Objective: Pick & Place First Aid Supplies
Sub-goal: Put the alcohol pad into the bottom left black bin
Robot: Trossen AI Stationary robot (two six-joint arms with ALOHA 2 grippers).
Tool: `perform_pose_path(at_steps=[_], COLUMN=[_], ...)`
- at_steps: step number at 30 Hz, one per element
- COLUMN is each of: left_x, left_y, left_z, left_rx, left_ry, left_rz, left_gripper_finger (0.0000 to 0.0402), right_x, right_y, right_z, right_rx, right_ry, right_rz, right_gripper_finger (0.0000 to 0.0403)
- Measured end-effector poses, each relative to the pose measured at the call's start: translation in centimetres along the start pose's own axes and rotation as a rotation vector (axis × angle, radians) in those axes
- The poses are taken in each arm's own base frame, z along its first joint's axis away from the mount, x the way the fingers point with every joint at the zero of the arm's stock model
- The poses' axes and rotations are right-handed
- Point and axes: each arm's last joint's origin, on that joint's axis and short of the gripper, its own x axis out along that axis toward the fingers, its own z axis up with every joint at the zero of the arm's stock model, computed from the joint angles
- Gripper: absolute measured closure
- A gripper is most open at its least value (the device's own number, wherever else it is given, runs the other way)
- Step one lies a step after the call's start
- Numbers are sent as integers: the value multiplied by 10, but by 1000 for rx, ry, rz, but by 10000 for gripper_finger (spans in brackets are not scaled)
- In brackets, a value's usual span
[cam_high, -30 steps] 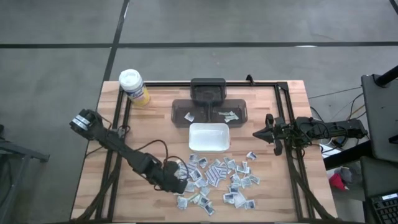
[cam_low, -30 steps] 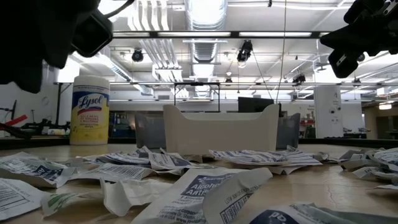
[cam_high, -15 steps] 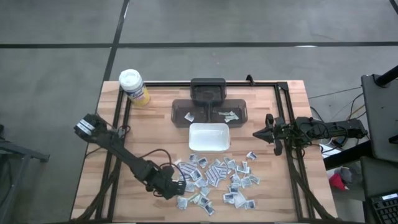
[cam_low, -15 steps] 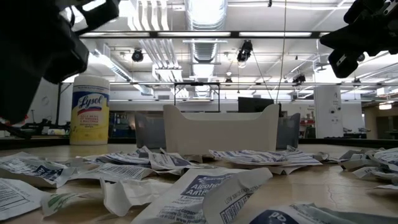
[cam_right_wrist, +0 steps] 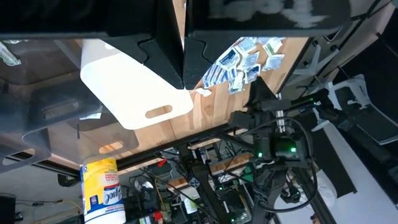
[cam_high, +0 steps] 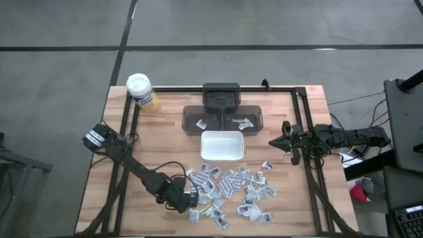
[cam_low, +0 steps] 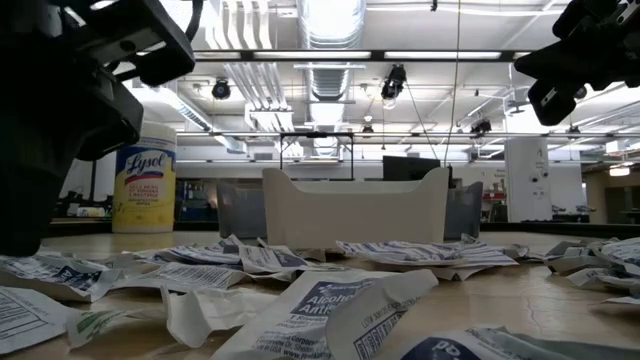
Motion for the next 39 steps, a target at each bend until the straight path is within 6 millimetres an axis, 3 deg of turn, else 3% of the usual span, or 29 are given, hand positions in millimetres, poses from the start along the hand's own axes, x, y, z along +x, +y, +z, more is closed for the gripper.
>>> perform_pose_path(at_steps=[11, 23, 39], left_x=[6, 6, 4], left_y=[1, 2, 4], left_z=[2, 3, 0], left_rx=[2, 8, 78], left_ry=[-41, -76, -34], left_rz=[-1, -14, 2], left_gripper_finger=[302, 397, 401], right_x=[0, 0, 0], right_y=[0, 0, 0], right_z=[0, 0, 0], right_rx=[0, 0, 0], right_ry=[0, 0, 0], right_rz=[0, 0, 0], right_gripper_finger=[394, 394, 394])
